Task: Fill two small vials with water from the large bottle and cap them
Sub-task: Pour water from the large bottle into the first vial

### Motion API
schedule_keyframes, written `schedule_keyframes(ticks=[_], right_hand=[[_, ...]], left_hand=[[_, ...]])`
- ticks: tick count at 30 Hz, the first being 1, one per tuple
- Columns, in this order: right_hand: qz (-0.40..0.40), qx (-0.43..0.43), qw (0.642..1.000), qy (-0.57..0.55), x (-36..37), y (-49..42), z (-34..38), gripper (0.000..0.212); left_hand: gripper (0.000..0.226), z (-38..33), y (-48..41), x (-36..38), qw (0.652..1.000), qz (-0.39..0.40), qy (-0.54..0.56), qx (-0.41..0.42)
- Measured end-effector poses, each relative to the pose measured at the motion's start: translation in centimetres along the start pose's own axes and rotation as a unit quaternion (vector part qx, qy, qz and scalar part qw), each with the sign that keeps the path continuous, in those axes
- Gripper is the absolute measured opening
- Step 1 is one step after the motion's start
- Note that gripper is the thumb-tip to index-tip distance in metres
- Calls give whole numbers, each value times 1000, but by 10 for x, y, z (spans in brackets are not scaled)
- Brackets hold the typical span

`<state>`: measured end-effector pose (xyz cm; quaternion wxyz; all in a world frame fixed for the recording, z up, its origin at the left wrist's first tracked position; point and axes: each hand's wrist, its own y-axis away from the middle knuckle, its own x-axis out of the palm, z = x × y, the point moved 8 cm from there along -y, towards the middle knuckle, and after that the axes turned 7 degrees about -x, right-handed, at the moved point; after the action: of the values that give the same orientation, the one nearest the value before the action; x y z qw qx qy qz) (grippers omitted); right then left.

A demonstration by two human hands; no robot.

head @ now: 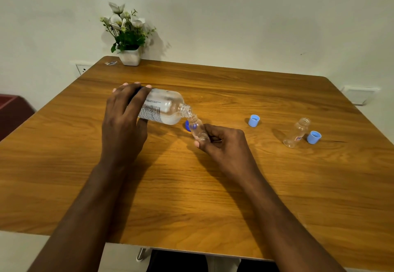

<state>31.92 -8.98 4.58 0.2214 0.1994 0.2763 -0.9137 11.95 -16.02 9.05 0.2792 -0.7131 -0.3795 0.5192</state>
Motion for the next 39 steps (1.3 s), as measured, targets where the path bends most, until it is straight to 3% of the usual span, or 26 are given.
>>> schedule_keyframes(ticks=[39], right_hand=[[-3, 13, 1000, -9, 1, 1, -4, 22]], left_hand=[[68, 1, 0, 1, 1000, 6, 12, 4]])
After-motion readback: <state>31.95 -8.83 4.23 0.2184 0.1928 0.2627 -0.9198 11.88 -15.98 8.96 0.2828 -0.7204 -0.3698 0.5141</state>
